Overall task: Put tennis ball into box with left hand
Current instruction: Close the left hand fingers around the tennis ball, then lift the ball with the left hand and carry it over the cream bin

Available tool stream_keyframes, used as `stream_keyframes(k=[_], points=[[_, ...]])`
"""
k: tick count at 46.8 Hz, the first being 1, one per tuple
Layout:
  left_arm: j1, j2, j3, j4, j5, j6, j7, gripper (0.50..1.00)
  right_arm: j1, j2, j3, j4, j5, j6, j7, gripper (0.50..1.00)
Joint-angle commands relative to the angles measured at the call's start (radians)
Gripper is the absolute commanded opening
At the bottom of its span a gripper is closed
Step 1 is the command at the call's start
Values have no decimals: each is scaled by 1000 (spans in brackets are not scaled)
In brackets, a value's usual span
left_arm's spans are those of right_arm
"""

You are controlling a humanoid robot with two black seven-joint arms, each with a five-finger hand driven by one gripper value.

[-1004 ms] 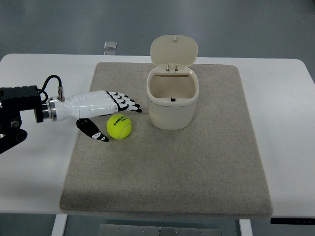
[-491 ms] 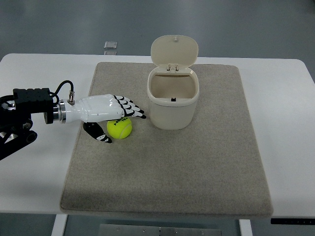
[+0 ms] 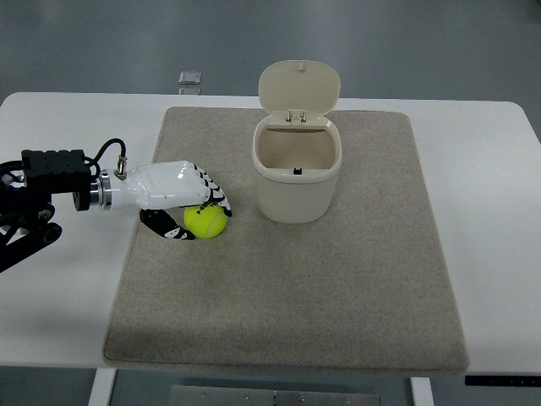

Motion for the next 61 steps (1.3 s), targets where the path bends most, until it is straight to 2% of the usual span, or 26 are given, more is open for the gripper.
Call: stream_keyframes(k=[1, 6, 13, 26, 32, 39, 52, 61], points=[[-3, 2, 1, -1, 0, -1, 0, 559, 0, 0, -1, 0, 0, 0, 1, 903], [-10, 7, -1, -4, 1, -1, 0, 500, 0, 0, -1, 0, 0, 0, -1, 901], [-32, 48, -2, -33, 3, 1, -3, 500, 0, 0, -1, 0, 0, 0, -1, 901], [-135, 237, -12, -164, -9, 18, -14, 500, 0, 0, -1, 0, 0, 0, 1, 903], [-200, 289, -12, -202, -12, 19, -32, 500, 0, 0, -1, -2, 0, 0, -1, 901], [-270, 277, -10, -211, -12, 16, -32, 500, 0, 0, -1, 0, 0, 0, 1, 901], [-367, 150, 10, -210, 5, -1, -23, 500, 0, 0, -1, 0, 0, 0, 1, 901], [-488, 47, 110, -174, 8, -35, -12, 500, 0, 0, -1, 0, 0, 0, -1, 901]])
